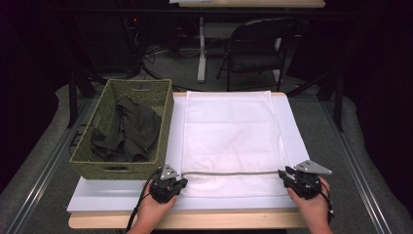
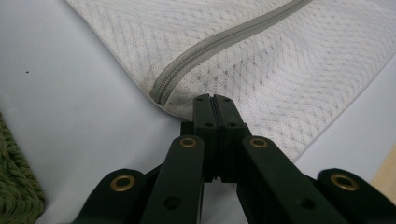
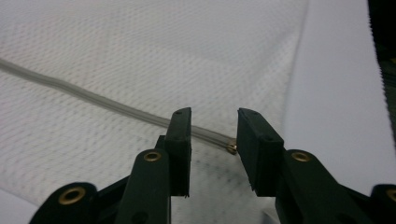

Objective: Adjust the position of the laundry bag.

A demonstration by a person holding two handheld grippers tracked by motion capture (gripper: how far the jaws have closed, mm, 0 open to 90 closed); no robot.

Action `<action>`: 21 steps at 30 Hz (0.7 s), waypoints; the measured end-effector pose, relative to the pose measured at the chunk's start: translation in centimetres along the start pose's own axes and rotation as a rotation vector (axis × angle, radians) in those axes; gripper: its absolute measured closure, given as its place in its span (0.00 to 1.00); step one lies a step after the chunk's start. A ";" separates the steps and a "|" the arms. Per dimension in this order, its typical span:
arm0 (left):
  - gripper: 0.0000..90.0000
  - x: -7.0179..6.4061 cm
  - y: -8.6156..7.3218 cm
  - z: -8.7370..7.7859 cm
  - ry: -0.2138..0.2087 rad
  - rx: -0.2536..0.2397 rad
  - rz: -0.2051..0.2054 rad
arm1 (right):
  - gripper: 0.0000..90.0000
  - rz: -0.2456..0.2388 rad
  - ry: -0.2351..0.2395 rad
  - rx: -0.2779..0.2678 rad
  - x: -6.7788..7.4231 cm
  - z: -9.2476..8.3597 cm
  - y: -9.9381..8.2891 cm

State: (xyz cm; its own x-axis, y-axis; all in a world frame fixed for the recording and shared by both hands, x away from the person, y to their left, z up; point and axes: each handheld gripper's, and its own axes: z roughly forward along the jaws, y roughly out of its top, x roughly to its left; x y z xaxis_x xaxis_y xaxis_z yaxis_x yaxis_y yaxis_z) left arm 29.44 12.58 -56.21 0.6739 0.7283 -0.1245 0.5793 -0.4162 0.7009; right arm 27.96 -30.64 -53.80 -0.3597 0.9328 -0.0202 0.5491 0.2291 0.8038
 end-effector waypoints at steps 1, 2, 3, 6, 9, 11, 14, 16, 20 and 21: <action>1.00 0.0 0.0 0.0 -0.001 0.001 0.001 | 0.73 0.010 -0.009 -0.011 -0.4 0.0 0.0; 1.00 0.0 0.0 0.0 0.001 0.000 0.002 | 0.73 0.031 -0.020 0.000 -0.8 -0.1 -0.1; 1.00 0.0 0.0 0.0 0.001 0.000 0.001 | 0.71 0.043 -0.025 0.003 -1.1 -0.1 -0.1; 1.00 0.0 0.1 -0.2 0.000 0.004 0.007 | 0.70 0.087 -0.039 0.015 -2.1 0.0 -0.4; 1.00 0.1 0.1 -0.2 0.000 -0.001 0.001 | 0.67 0.115 -0.034 0.033 -2.8 0.3 -0.6; 1.00 0.1 0.1 -0.2 0.002 0.000 0.002 | 0.67 0.124 -0.033 0.040 -2.9 0.4 -0.7; 1.00 0.1 0.1 -0.3 0.003 0.000 -0.010 | 0.65 0.132 -0.015 0.067 -3.1 1.0 -1.0; 1.00 0.1 0.1 -0.3 0.002 0.005 -0.009 | 0.65 0.147 -0.007 0.089 -3.1 1.3 -1.1; 1.00 0.2 0.1 -0.4 0.002 0.008 -0.007 | 0.67 0.125 -0.007 0.117 -3.0 1.7 -1.4; 1.00 0.2 0.1 -0.5 0.002 0.008 -0.007 | 0.68 0.122 -0.010 0.117 -3.0 1.7 -1.3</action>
State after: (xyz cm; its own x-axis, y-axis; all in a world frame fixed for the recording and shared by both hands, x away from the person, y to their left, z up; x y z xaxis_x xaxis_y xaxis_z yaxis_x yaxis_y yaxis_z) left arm 29.42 12.92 -55.84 0.6687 0.7325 -0.1278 0.5879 -0.4156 0.6940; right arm 29.54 -33.26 -55.82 -0.2779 0.9583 0.0673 0.6723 0.1440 0.7261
